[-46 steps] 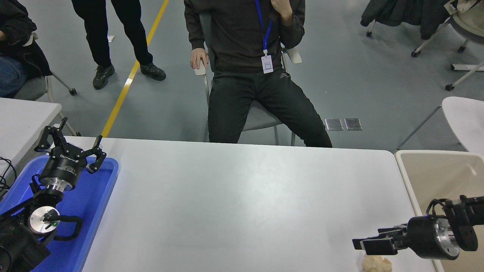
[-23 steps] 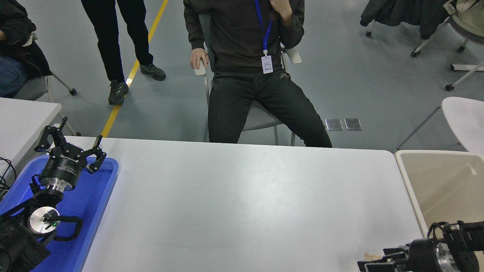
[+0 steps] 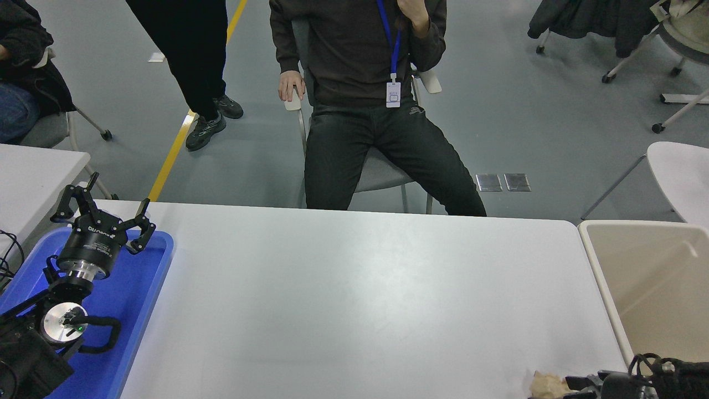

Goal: Clean the table surface

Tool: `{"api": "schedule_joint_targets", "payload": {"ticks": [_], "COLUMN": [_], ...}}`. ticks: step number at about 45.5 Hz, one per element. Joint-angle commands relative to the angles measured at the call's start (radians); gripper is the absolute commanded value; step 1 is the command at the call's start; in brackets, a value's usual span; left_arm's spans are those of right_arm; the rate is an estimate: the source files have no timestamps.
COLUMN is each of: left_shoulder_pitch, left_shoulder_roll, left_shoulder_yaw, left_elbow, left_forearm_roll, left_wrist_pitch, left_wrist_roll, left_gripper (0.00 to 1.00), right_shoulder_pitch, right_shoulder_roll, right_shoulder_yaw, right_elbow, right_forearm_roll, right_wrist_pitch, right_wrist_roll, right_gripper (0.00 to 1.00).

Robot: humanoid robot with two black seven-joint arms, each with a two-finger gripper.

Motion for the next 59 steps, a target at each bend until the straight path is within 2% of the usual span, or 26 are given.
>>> {"api": "schedule_joint_targets", "payload": {"ticks": [1, 59], "left_shoulder_pitch": [0.0, 0.0], "left_shoulder_roll": [0.0, 0.0], "left_shoulder_yaw": [0.0, 0.0], "left_elbow": [0.0, 0.0], "left_forearm_roll": [0.0, 0.0], "left_wrist_pitch": [0.0, 0.0], "left_wrist_roll": [-0.001, 0.0], "left_gripper": [1.0, 1.0], "right_shoulder_pitch": [0.008, -0.004], "right_shoulder_roll": [0.006, 0.086], "right_shoulder_yaw": [-0.025, -0.116], "right_elbow": [-0.032, -0.149], "right_forearm_roll": [-0.009, -0.062], "right_wrist_pitch": [-0.069, -0.152], "right_wrist_roll": [-0.004, -0.001], "right_gripper": [1.0, 1.0]}}
